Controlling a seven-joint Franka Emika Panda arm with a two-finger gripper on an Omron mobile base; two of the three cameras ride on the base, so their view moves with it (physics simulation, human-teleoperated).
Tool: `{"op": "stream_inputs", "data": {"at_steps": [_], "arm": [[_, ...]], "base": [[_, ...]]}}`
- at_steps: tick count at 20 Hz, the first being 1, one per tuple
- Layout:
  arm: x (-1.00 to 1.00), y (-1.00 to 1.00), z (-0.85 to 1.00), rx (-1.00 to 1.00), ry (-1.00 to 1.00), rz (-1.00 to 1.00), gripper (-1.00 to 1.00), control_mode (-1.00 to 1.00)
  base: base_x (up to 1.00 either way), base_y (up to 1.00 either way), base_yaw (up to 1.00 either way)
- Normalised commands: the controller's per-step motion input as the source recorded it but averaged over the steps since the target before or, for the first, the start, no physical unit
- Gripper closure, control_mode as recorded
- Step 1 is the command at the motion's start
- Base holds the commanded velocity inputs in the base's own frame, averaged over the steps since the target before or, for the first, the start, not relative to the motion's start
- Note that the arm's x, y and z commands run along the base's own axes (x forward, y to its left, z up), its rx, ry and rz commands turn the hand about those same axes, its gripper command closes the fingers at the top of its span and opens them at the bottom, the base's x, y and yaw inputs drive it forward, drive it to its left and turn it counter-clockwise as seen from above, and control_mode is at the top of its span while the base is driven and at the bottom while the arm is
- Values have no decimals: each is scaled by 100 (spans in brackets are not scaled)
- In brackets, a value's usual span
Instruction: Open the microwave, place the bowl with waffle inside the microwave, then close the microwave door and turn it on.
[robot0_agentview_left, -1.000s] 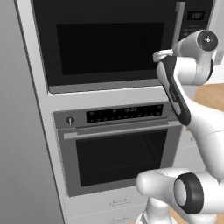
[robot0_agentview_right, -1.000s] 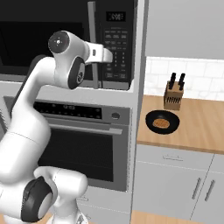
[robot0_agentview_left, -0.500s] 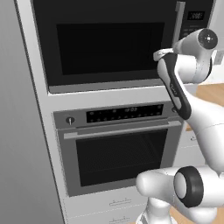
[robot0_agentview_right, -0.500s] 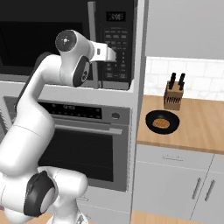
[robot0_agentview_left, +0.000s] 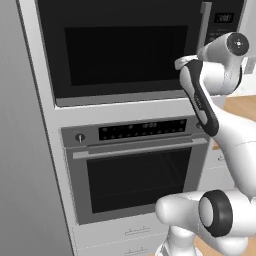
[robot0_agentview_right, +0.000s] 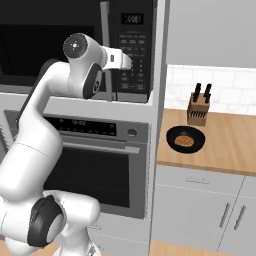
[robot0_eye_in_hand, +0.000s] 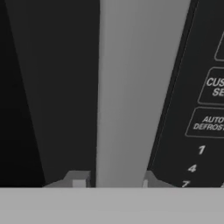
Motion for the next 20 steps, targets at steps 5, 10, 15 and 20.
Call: {"op": "stream_inputs", "data": {"at_steps": [5, 10, 15, 20], "arm": [[-36, 4, 0, 0, 0, -2, 100, -100], [-96, 14, 0, 0, -9, -15, 100, -100], [-100, 27, 3, 0, -3, -29, 100, -100], [-100, 29, 0, 0, 0, -26, 100, -100]], "base": [[0, 0, 0], [0, 0, 0], [0, 0, 0], [0, 0, 0]]}}
